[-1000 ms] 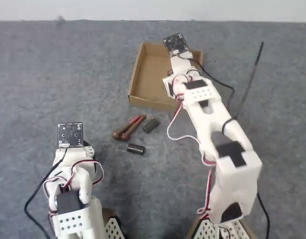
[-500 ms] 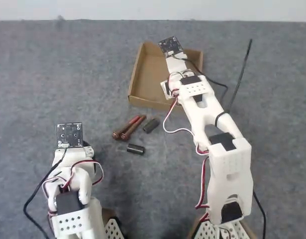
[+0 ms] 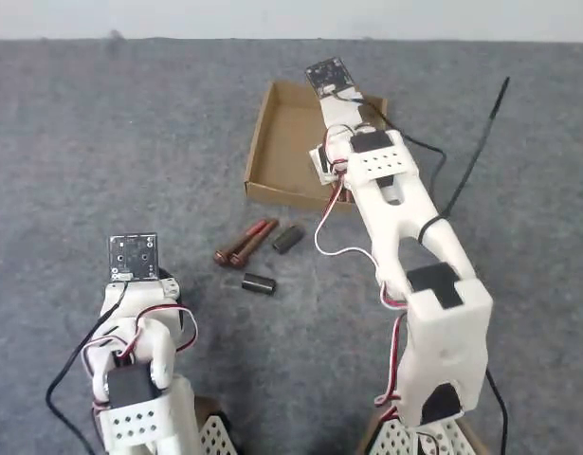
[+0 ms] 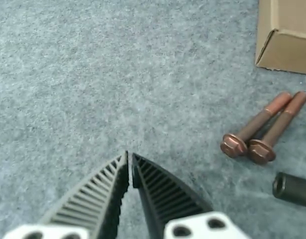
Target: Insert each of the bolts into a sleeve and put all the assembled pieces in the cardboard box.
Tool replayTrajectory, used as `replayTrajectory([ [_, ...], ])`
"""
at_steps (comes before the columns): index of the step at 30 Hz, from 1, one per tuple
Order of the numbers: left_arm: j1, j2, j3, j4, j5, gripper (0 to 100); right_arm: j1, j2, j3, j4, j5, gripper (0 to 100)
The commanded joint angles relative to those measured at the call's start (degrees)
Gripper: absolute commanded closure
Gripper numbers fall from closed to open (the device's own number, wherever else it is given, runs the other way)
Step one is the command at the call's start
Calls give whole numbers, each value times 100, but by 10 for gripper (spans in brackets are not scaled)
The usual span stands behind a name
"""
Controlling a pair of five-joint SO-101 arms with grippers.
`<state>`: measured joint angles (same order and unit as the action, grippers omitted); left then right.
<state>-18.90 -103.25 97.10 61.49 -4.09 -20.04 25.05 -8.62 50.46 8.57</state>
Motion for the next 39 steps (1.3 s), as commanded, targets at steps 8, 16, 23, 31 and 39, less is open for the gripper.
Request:
replayTrajectory([
  [8, -18, -44, -48, -9, -53, 988, -75, -1007, -281, 1534, -9, 975],
  [16, -26, -44, -48, -9, -53, 988, -497, -1341, -281, 3002, -18, 993],
  [23, -26, -44, -48, 18, -53, 988, -1138, -1420, -273, 4048, -9, 993],
  [31, -26, -44, -48, 18, -53, 988, -1824, -1560, 149, 4330, 35, 993],
  [39, -26, -44, -48, 18, -53, 988, -2299, -2404, 1960, 2712, 44, 993],
])
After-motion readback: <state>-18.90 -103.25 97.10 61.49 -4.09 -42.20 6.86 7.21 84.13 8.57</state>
